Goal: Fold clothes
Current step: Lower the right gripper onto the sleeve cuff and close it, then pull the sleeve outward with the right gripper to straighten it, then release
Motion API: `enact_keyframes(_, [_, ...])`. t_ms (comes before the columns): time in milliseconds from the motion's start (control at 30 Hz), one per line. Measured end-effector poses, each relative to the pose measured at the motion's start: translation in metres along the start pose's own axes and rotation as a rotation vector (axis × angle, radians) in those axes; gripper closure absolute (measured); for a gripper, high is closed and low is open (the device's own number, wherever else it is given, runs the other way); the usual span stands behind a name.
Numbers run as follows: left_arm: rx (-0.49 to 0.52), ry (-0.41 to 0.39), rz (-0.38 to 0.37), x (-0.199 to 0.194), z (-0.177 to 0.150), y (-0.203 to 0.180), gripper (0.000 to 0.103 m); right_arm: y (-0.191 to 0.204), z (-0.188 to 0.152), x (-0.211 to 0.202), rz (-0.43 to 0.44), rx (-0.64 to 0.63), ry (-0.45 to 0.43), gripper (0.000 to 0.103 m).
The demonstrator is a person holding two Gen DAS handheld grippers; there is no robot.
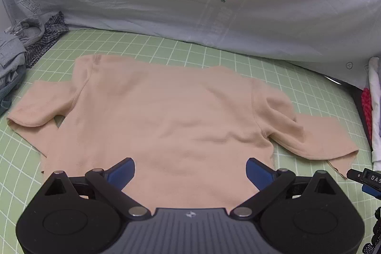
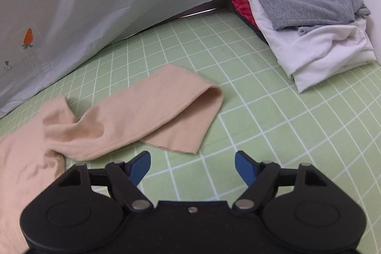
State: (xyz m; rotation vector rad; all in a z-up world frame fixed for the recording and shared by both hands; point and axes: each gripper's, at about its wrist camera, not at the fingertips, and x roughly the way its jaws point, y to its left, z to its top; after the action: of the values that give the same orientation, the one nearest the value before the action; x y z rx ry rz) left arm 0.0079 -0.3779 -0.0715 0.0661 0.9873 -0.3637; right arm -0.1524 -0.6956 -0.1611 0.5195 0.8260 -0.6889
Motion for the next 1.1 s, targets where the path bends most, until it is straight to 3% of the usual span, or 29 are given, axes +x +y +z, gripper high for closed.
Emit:
enact_keyframes(333, [0.046,0.073,0.024,0.025,0.004,-0.007,0.004,0.009,0.008,0.036,-0.053,-0.131,-0.015,0.047])
enact_keyframes(367, [0.045,0.074,0.021,0.025,0.004,-0.007,0.004,0.01,0.007,0.035,-0.044,-0.143,-0.019,0.055])
enact_keyframes(400, [0.044,0.075,0.018,0.024,0.003,-0.008,0.004,0.011,0.006,0.033,-0.034,-0.162,-0.021,0.075])
enact_keyframes(433, [0.044,0.076,0.015,0.024,0.003,-0.008,0.004,0.012,0.005,0.032,-0.025,-0.182,-0.024,0.086])
enact_keyframes(467, [0.045,0.074,0.012,0.023,0.002,-0.009,0.004,0.013,0.005,0.03,-0.015,-0.201,-0.026,0.096])
enact_keyframes(500, [0.047,0.072,0.008,0.021,0.002,-0.01,0.004,0.013,0.004,0.028,-0.019,-0.215,-0.029,0.097])
enact_keyframes(700, [0.043,0.056,-0.005,0.012,-0.003,-0.011,0.004,-0.018,-0.003,0.001,-0.186,-0.211,-0.036,0.098])
enact_keyframes(767, [0.037,0.056,-0.004,0.011,-0.004,-0.011,0.004,-0.031,-0.01,-0.006,-0.268,-0.252,0.001,0.098])
enact_keyframes(833, [0.033,0.059,-0.002,0.012,-0.004,-0.011,0.004,-0.043,-0.015,-0.011,-0.273,-0.28,0.061,0.096])
enact_keyframes(967, [0.04,0.064,-0.002,0.014,-0.004,-0.014,0.004,-0.053,-0.015,-0.024,-0.232,-0.284,0.023,0.057])
enact_keyframes(1100, [0.064,0.063,0.002,0.014,-0.005,-0.018,0.004,-0.044,-0.014,-0.013,-0.227,-0.4,0.025,0.052])
